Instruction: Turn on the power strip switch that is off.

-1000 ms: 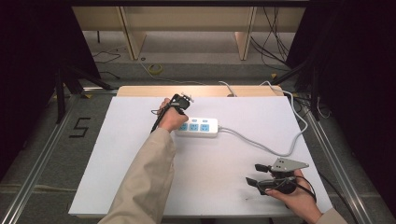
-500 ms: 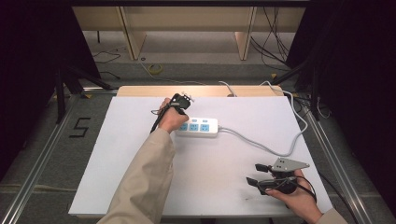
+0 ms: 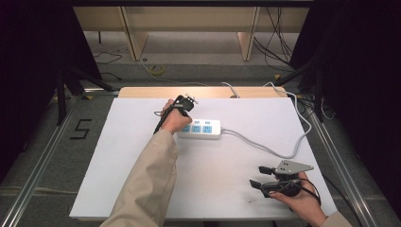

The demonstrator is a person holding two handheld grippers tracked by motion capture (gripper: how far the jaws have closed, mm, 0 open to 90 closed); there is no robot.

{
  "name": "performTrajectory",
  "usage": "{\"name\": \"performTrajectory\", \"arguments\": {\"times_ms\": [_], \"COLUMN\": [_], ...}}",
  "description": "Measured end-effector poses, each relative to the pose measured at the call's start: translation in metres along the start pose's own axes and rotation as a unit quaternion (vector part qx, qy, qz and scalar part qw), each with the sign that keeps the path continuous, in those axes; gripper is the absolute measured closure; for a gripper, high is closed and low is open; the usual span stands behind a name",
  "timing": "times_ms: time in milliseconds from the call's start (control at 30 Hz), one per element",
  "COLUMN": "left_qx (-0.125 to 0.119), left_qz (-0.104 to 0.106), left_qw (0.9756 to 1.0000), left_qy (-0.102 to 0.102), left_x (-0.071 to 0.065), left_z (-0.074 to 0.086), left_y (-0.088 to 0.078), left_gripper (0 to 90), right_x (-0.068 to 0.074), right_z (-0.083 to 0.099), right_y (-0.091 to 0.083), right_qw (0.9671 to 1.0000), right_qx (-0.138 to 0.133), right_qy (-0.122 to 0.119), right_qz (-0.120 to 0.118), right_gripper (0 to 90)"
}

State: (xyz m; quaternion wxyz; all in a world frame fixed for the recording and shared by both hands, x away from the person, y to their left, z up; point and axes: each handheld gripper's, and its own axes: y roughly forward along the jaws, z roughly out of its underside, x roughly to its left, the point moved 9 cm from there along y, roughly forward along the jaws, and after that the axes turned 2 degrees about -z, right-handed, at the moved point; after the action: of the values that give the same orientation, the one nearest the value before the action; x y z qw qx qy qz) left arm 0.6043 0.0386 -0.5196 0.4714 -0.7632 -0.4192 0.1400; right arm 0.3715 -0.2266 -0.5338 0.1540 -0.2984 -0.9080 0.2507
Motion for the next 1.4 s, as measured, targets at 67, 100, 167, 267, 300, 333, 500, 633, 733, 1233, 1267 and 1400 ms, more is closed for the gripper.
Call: {"name": "performTrajectory", "arguments": {"times_ms": [67,100,167,267,300,333,500,633,733,1233,1267,1400], "left_qx": [0.002,0.006,0.003,0.006,0.005,0.004,-0.002,-0.004,-0.011,-0.036,-0.038,-0.05], "left_qz": [0.0,0.0,-0.003,-0.006,-0.006,-0.006,-0.001,0.005,0.003,0.006,0.006,0.008], "left_qw": [1.0,1.0,1.0,0.9999,0.9999,1.0,1.0,0.9998,0.9998,0.9989,0.9988,0.9982], "left_qy": [0.001,0.001,0.001,0.006,0.006,0.006,-0.006,-0.016,-0.018,-0.03,-0.03,-0.033], "left_x": [0.0,0.0,-0.001,-0.001,-0.001,-0.001,-0.001,0.0,0.0,0.002,0.003,0.002], "left_z": [0.0,0.001,0.001,0.001,0.001,0.001,0.001,0.002,0.0,0.003,0.004,0.011], "left_y": [0.0,0.001,0.001,0.001,0.001,0.001,0.001,0.0,0.0,-0.017,-0.019,-0.029], "left_gripper": [90.0,90.0,90.0,90.0,90.0,90.0,90.0,90.0,89.9,76.3,74.6,66.9], "right_x": [0.0,0.0,0.0,0.0,0.0,0.0,0.0,-0.001,-0.001,-0.001,-0.001,0.0], "right_z": [0.0,0.0,0.0,0.0,0.0,0.0,0.0,0.0,0.0,0.0,0.0,0.0], "right_y": [0.0,0.0,0.0,0.0,0.0,0.0,0.0,0.0,0.0,-0.001,-0.001,-0.001], "right_qw": [1.0,1.0,1.0,1.0,1.0,1.0,1.0,1.0,1.0,1.0,1.0,1.0], "right_qx": [0.0,0.001,0.001,0.0,0.0,0.0,0.0,0.0,0.0,0.001,0.002,0.001], "right_qy": [0.0,0.0,0.001,0.0,0.0,-0.001,-0.001,0.0,0.0,0.001,0.001,-0.001], "right_qz": [0.0,0.0,0.0,0.0,0.0,0.0,0.001,0.002,0.002,0.003,0.004,0.004], "right_gripper": [33.3,33.3,33.3,33.3,33.3,33.3,33.3,33.3,33.3,33.3,33.3,33.2]}}
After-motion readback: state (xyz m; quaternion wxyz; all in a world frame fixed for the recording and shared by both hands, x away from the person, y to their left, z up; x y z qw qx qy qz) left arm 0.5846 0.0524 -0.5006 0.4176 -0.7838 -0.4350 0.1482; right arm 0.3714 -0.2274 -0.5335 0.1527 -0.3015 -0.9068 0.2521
